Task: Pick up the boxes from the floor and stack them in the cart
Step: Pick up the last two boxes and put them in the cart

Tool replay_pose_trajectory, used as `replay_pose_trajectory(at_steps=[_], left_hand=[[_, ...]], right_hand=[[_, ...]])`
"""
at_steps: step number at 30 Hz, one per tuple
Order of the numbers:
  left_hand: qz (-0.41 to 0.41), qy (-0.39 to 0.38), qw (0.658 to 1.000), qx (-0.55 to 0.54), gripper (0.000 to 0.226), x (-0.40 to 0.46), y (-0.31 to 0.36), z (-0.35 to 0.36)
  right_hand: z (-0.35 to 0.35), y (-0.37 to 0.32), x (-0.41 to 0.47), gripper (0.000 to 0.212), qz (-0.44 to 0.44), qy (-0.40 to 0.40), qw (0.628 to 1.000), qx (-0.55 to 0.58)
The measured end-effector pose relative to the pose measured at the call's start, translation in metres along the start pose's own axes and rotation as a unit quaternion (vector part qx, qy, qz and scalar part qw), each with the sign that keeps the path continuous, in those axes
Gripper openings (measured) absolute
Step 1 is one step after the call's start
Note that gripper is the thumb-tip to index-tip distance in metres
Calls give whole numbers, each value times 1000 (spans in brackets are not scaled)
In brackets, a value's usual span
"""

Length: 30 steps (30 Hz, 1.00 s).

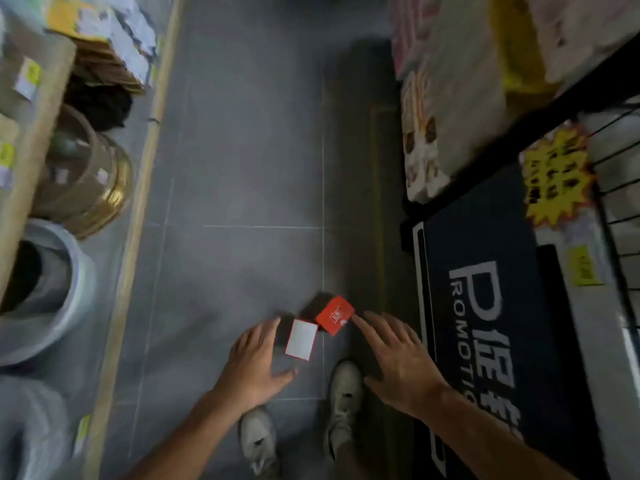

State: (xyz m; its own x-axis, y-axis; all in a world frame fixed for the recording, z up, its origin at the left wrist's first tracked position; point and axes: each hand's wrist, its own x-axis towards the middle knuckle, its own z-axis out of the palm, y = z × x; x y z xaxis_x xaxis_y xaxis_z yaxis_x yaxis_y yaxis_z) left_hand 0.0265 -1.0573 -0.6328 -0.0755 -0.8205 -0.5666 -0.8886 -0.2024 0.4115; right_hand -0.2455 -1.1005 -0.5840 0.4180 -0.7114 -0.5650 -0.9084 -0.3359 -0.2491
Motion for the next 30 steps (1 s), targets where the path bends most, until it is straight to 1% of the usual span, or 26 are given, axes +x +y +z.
replay_pose_trajectory(at_steps=[2,5,6,9,12,16,17,18,20,21,25,27,30], left_hand=[[-21,-14,1000,-14,122,33,-9,38],[-64,-70,995,-28,131,77,-22,93],[-80,-73,994,-29,132,91,-27,112],[-124,-54,990,-48,131,130,-41,172],[-164,-25,980,-109,130,163,-56,219],[-220,-2,958,-185,142,189,-70,265],[-241,-3,947,-210,139,192,-71,274],[-260,3,938,-231,130,194,-71,282],[-286,30,925,-249,109,195,-72,294],[-291,39,922,-253,104,194,-73,296],[-292,20,919,-265,98,173,-82,282],[-292,24,916,-275,99,154,-90,263],[-272,15,926,-260,99,132,-102,227]], right_hand=[[35,20,32,101,2,-6,1000,5],[87,46,71,102,-4,-5,1000,6],[103,54,81,102,-4,-4,1000,13],[145,73,107,104,-2,-3,999,41],[178,90,131,108,2,3,998,70],[211,107,156,116,9,28,994,101],[218,110,161,117,8,32,994,106],[224,113,165,117,6,31,994,105],[234,117,173,119,-13,19,996,85],[237,118,176,119,-20,12,997,74],[228,113,185,121,-38,-27,999,20],[215,104,189,122,-56,-43,997,-8],[196,87,200,124,-79,-52,995,-33]])
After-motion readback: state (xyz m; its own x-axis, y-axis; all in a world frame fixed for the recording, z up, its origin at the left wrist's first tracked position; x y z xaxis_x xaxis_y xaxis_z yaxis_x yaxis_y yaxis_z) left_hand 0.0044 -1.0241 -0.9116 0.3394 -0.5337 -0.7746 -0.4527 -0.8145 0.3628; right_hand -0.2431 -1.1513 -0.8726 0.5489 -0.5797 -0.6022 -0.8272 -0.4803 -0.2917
